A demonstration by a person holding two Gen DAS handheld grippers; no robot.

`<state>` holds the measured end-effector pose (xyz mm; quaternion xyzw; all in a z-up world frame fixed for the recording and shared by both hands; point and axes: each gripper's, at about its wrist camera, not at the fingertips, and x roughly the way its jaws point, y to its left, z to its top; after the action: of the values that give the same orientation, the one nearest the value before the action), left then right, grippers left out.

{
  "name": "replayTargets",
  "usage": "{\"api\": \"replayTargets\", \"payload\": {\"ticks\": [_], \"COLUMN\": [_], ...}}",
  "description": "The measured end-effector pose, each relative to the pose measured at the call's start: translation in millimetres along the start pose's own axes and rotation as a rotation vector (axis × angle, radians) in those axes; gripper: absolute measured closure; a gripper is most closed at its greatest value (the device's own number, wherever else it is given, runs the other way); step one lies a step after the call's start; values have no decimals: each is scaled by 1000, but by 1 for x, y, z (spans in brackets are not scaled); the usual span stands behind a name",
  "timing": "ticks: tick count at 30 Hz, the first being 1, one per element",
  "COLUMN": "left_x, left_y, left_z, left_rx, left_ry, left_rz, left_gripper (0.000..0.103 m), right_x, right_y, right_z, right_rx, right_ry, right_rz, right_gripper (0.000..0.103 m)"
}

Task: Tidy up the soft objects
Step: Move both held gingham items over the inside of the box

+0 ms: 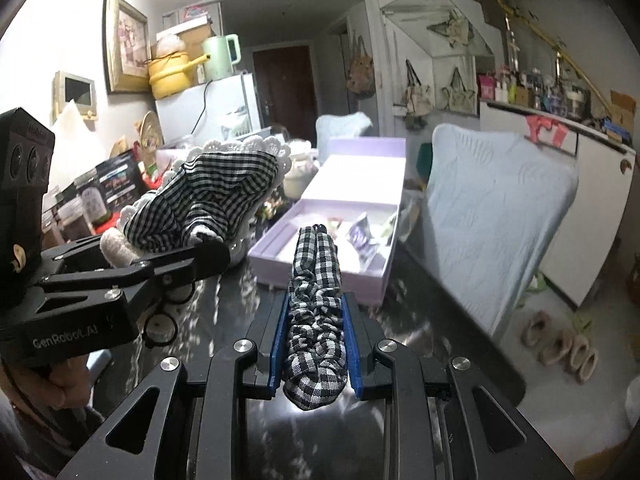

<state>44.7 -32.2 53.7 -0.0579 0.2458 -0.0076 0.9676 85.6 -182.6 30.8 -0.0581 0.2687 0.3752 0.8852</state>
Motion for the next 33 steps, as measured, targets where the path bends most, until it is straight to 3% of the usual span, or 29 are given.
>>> {"api": "replayTargets", "payload": {"ticks": [13, 33], "left_x": [41, 134], "left_y": [15, 66], "left_z": [53, 96], "left_rx": [36, -2], "left_ry": [-79, -37], "left_rz": [40, 71], "left_gripper": [53, 53], "right_x": [27, 117], "right_y": [-22, -48], "right_z": [55, 100], "right_rx": [-42, -46], "right_ry": [-75, -54], "right_rz": [-14, -20], "right_gripper": [78, 78]}}
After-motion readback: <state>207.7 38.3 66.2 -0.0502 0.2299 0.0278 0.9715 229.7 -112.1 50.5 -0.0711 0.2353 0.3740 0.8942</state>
